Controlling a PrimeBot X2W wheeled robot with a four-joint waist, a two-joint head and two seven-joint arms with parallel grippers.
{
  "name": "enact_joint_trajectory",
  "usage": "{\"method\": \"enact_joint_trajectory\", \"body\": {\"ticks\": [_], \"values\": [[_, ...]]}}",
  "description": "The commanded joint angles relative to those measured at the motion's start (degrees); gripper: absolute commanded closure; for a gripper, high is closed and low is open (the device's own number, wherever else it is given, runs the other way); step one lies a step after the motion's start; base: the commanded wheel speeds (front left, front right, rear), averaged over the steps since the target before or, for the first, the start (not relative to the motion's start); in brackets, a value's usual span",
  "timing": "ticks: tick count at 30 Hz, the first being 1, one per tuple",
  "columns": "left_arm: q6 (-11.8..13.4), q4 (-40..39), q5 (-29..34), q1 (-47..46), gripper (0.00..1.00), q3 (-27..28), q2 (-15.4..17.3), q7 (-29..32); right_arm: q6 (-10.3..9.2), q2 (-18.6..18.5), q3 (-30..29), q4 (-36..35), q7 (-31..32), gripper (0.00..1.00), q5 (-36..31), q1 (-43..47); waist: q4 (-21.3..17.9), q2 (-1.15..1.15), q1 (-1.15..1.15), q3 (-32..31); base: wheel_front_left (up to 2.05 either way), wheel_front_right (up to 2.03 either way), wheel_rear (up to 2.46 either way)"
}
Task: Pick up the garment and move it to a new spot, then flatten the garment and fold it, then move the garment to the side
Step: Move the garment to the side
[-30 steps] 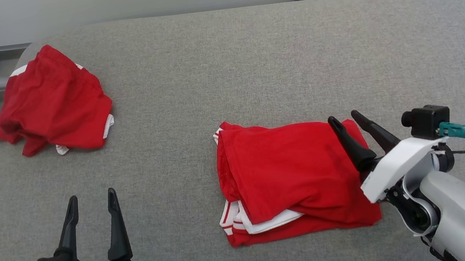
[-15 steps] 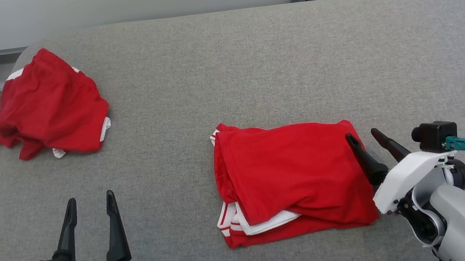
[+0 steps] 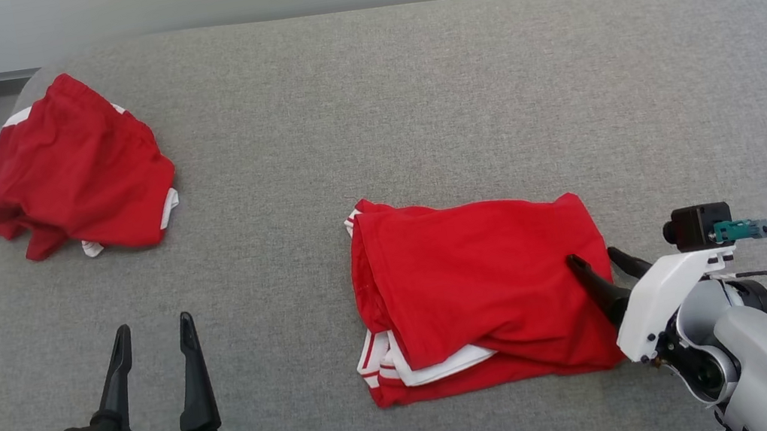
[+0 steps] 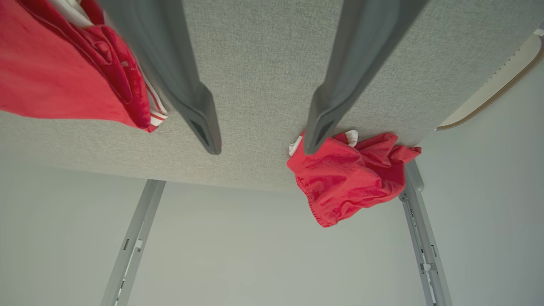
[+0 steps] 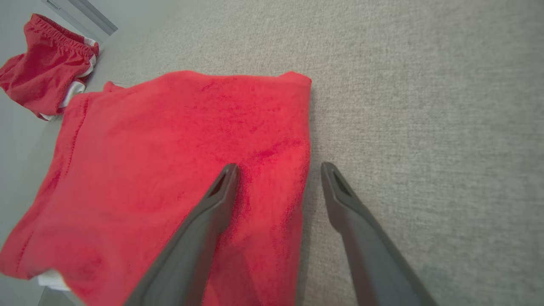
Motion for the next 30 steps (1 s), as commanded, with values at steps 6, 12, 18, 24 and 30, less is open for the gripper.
{"method": "enact_joint_trajectory", "body": {"ticks": [6,12,18,24,30], "values": [[0.3,0.2,-0.3,-0.5,0.0,0.0,0.0,-0.2,0.0,1.4,-1.9,0.7,6.7,0.0,7.3,1.0,0.5,0.0,0.0,0.0,0.0,0.0,0.0],[0.3,0.2,-0.3,-0.7,0.0,0.2,0.0,-0.2,-0.06,1.6,-1.7,2.0,11.2,0.0,11.5,0.9,0.8,0.0,0.0,0.2,0.0,0.0,0.0],[0.3,0.4,-0.4,-0.9,0.0,0.4,0.0,-0.2,-0.04,1.2,-0.4,2.4,9.9,1.0,11.1,-0.6,1.0,0.0,0.0,0.1,0.0,0.0,0.0],[0.3,0.3,-0.4,-0.4,0.0,0.8,0.0,-0.2,-0.04,-0.6,0.3,1.1,6.8,1.0,10.3,-3.0,0.6,0.0,0.0,-0.3,0.0,0.0,0.0],[0.3,-0.1,-0.2,-0.2,0.0,1.2,0.0,-0.2,-0.03,-3.2,0.3,0.6,4.3,1.0,8.9,-6.8,-0.3,0.0,0.0,-0.3,0.0,0.0,0.0]]}}
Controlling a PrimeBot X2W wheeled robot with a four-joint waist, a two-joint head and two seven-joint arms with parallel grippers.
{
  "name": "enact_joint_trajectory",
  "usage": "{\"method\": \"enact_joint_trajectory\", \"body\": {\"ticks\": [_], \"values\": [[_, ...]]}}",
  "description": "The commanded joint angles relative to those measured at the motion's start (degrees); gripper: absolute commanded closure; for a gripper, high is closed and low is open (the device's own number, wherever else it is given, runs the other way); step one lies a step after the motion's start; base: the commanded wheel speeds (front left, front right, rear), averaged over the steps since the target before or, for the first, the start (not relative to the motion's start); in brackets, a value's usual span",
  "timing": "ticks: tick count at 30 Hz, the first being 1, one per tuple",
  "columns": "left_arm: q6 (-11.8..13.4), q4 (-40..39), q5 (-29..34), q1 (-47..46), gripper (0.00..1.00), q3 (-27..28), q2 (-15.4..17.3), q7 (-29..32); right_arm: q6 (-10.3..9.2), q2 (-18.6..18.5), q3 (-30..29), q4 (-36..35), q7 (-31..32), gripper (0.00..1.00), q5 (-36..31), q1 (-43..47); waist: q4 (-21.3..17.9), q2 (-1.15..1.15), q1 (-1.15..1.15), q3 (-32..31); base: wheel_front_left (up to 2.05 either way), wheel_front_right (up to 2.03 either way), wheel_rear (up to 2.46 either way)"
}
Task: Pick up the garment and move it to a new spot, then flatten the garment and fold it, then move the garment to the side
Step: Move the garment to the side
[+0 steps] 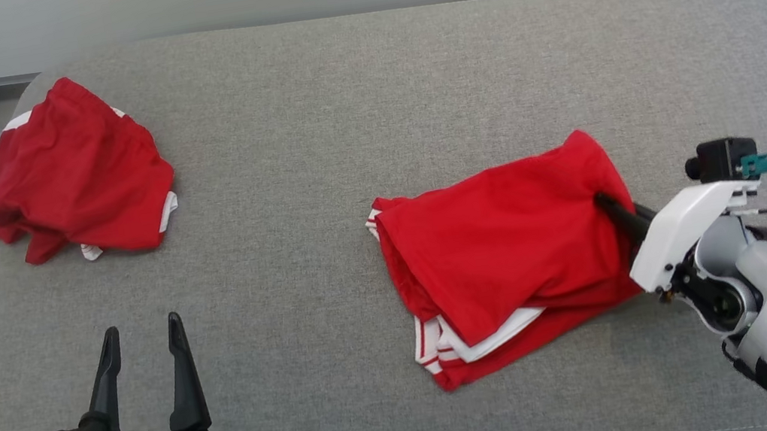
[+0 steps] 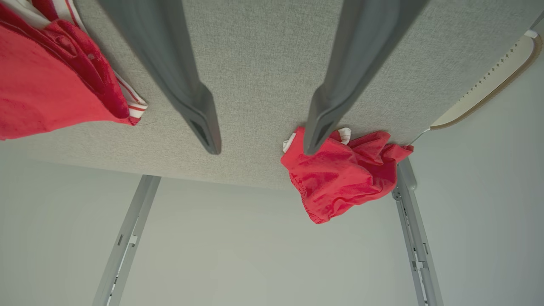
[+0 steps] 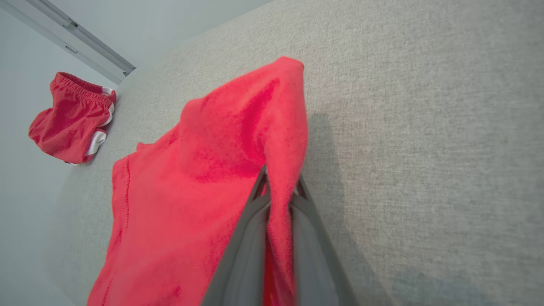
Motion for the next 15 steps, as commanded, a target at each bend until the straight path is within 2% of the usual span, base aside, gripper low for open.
{"method": "enact_joint_trajectory", "body": {"ticks": [1,15], "values": [[0.1,-0.4,0.2,0.0,0.0,0.3,0.0,-0.2,-0.08,-1.3,-0.2,0.0,-0.9,1.0,-1.1,-2.4,-0.5,0.0,0.0,0.3,0.0,0.0,0.0],[-1.0,-4.3,2.9,-2.6,0.0,3.2,0.1,-0.2,-0.07,-9.1,-1.5,3.6,-3.5,1.0,-6.3,-16.5,-4.3,0.0,0.0,7.9,0.0,0.0,0.0]]}}
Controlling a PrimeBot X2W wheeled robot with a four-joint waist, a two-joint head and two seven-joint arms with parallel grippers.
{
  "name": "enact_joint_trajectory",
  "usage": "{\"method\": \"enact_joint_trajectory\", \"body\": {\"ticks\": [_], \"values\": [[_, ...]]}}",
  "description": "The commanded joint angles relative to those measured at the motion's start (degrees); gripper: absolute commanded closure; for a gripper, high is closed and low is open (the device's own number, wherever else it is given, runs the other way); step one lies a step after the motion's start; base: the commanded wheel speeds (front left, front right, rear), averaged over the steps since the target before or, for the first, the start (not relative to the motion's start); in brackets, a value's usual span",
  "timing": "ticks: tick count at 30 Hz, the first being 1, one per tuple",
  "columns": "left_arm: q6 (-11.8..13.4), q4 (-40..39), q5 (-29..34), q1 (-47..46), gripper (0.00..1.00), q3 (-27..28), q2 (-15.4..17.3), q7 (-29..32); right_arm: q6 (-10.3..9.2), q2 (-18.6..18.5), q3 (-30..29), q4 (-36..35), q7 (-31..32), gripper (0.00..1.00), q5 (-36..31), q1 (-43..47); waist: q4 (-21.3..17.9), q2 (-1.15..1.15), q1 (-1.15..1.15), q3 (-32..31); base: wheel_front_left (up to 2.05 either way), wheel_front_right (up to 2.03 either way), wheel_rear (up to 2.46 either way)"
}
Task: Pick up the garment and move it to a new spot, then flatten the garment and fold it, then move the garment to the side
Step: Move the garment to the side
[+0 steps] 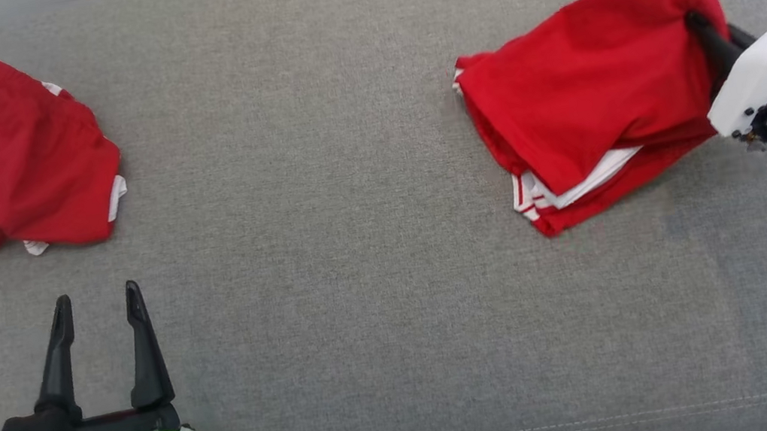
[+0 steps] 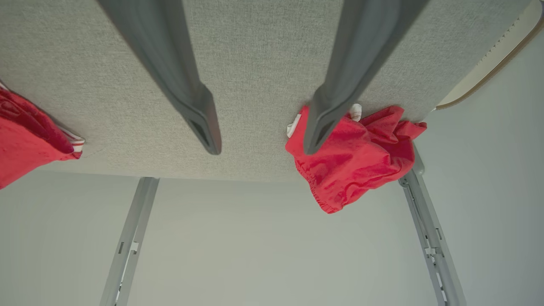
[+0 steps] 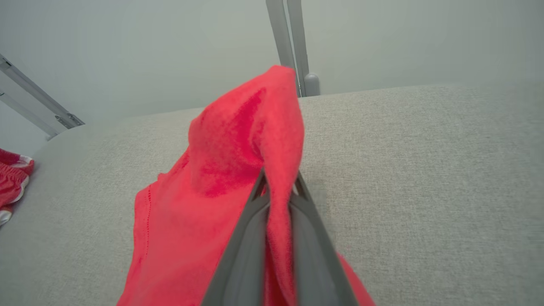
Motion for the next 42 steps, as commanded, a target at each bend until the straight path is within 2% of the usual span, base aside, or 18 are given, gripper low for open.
{"method": "enact_joint_trajectory", "body": {"ticks": [1,19,37,42], "values": [[-0.3,-0.8,0.5,-1.1,0.0,0.7,0.3,-0.2,-0.07,-0.6,-0.3,0.4,-0.5,1.0,-0.3,-1.6,-1.9,0.0,0.0,3.1,0.0,0.0,0.0],[-1.2,-7.6,2.9,-3.4,0.0,4.4,4.1,-0.2,-0.07,-6.7,-1.7,9.6,-1.2,1.0,-3.1,-15.9,-7.2,0.0,0.0,12.1,0.0,0.0,0.0],[-1.3,-11.1,3.5,-3.9,0.0,5.3,5.2,-0.2,-0.07,-12.4,0.0,16.6,-2.7,1.0,-7.0,-25.0,-6.8,0.0,0.0,16.4,0.0,0.0,0.0],[-1.3,-11.7,3.4,-3.8,0.0,5.8,5.5,-0.2,-0.07,-12.7,0.6,17.8,-3.2,1.0,-8.0,-26.8,-7.0,0.0,0.0,17.1,0.0,0.0,0.0]]}}
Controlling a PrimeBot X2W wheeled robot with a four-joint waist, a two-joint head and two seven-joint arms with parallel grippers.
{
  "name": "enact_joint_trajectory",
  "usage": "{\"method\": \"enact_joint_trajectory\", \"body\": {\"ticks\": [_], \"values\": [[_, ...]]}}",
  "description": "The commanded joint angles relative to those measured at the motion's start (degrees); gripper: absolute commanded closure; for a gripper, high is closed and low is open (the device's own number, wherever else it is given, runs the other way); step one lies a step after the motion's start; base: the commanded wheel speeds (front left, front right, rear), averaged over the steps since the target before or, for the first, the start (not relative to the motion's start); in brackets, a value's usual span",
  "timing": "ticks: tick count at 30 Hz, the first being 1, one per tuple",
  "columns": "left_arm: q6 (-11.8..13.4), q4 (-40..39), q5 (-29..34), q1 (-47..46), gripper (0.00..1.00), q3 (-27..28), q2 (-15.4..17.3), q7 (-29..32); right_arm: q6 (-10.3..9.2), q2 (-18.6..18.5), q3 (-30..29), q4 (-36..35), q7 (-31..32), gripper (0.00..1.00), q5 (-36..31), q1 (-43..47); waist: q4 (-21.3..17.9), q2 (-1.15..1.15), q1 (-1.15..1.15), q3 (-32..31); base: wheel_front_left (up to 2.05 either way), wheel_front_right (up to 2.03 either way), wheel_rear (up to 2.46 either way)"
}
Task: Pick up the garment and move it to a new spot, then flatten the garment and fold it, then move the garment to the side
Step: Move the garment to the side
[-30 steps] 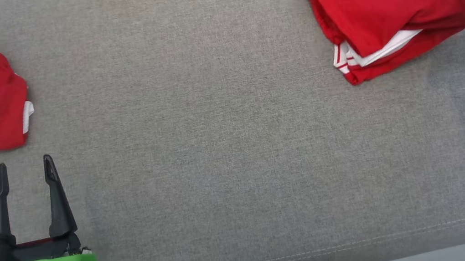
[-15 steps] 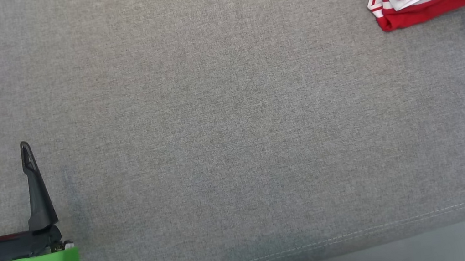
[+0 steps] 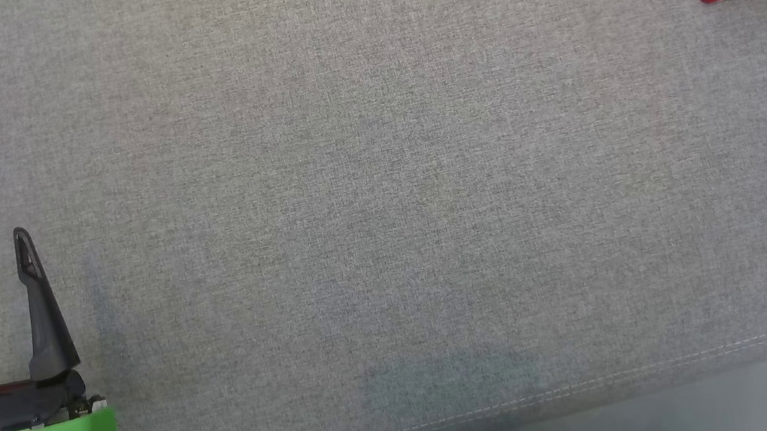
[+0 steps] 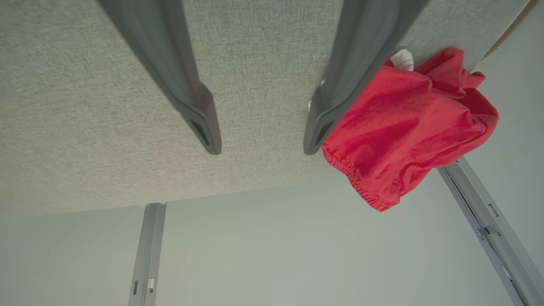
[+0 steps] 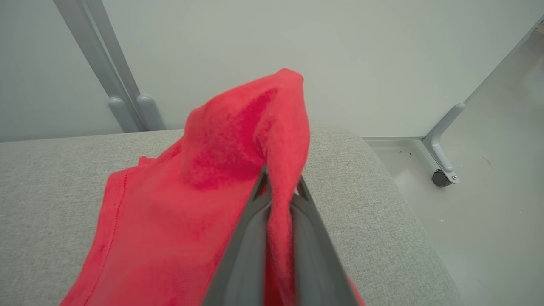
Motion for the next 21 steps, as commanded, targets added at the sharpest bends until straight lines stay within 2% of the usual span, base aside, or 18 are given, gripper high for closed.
{"method": "enact_joint_trajectory", "body": {"ticks": [1,11,12,13,19,21], "values": [[-0.1,-0.2,0.4,-0.8,0.0,0.2,0.4,-0.2,-0.08,-0.2,0.2,0.3,-0.4,1.0,-0.5,-0.8,-0.1,0.0,-0.01,0.3,0.0,0.0,0.0],[-0.1,-0.8,0.9,-0.9,0.0,0.3,0.3,-0.2,-0.08,0.4,1.5,2.2,-2.7,1.0,-1.1,-2.1,-0.4,0.0,-0.01,1.1,0.0,0.0,0.0],[-0.1,-0.8,0.8,-0.9,0.0,0.3,0.3,-0.2,-0.08,0.4,1.5,2.6,-3.1,0.79,-1.3,-2.3,-0.4,0.0,-0.01,1.2,0.0,0.0,0.0],[-0.1,-0.8,0.8,-1.0,0.0,0.4,0.3,-0.2,-0.08,0.3,1.7,2.9,-3.6,0.0,-1.7,-2.5,-0.4,0.0,-0.01,1.2,0.0,0.0,0.0],[-0.1,-0.4,0.8,-1.3,0.0,0.5,0.2,-0.2,-0.08,-0.2,2.6,4.7,-7.6,0.0,-4.0,-3.9,-0.3,0.0,-0.01,1.1,0.0,0.0,0.0],[-0.1,-0.2,0.7,-1.3,0.0,0.5,0.0,-0.2,-0.08,0.7,3.1,4.8,-9.0,0.0,-4.6,-4.2,-0.4,0.0,-0.01,0.7,0.0,0.0,0.0]]}}
